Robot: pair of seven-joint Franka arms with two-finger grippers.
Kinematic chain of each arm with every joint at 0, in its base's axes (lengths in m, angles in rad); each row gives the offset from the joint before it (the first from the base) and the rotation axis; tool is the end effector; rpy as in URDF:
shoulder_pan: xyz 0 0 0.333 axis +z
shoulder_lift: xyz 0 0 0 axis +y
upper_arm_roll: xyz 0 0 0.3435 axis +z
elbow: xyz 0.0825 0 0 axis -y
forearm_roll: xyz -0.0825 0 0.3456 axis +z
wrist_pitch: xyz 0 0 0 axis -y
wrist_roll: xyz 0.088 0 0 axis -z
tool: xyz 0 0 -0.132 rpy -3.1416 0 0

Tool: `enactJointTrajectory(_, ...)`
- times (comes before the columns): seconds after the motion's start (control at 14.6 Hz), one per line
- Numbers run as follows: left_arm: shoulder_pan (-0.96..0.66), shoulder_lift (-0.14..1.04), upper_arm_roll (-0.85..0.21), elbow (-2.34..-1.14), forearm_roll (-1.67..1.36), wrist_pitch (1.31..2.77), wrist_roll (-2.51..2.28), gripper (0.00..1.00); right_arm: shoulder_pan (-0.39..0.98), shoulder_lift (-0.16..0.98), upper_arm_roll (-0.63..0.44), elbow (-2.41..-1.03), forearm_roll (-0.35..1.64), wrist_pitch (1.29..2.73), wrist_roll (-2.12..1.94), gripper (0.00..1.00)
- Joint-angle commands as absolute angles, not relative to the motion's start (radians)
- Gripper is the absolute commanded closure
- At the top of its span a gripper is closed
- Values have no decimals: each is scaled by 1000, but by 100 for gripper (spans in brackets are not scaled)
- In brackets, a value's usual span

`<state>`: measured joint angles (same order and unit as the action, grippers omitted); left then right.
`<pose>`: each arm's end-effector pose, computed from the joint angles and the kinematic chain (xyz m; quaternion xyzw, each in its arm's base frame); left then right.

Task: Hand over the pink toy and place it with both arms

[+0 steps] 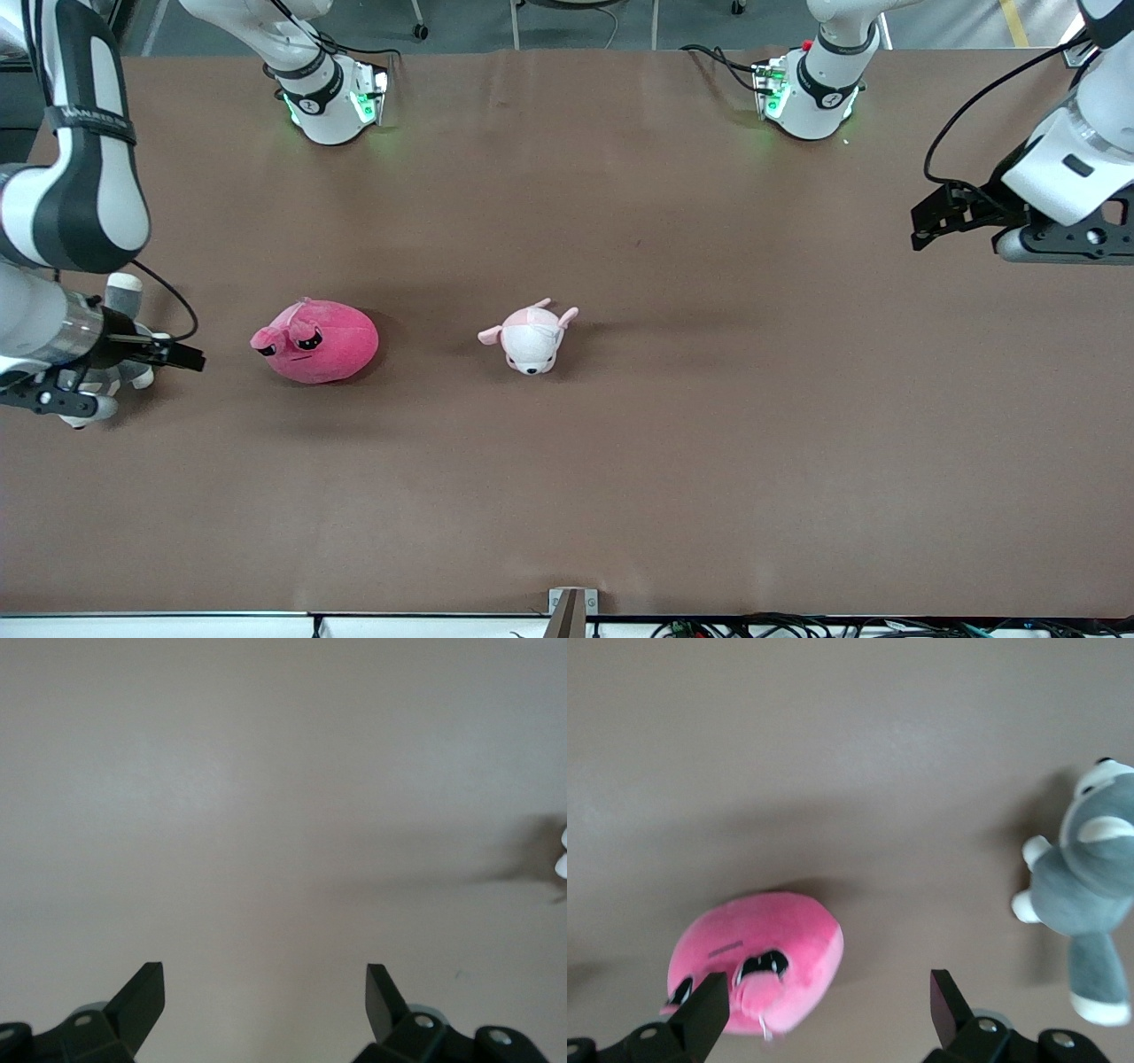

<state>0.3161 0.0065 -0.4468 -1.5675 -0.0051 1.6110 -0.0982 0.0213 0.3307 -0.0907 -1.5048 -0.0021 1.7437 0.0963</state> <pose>0.5188 -0.0680 0.6290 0.9997 -0.0162 0.0182 0.0061 0.6190 -0.0359 0.4815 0.9956 -0.0807 -0.0450 0.0164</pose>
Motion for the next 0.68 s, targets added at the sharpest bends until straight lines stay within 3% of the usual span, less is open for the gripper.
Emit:
enactJointTrajectory(0.0,359,32,-456,-1514,-11,1609,-86,0,6,327,-78,-1410,-21,1610,80,0)
enactJointTrajectory(0.27,368,32,-456,-1514,0,1608,-98,0,5,275,-78,-1396,-18,1502,-68,0)
enactJointTrajectory(0.62,397,34,-454,-1514,0,1603,-84,0,-28,250,-80,-1396,8,1494,-91,0)
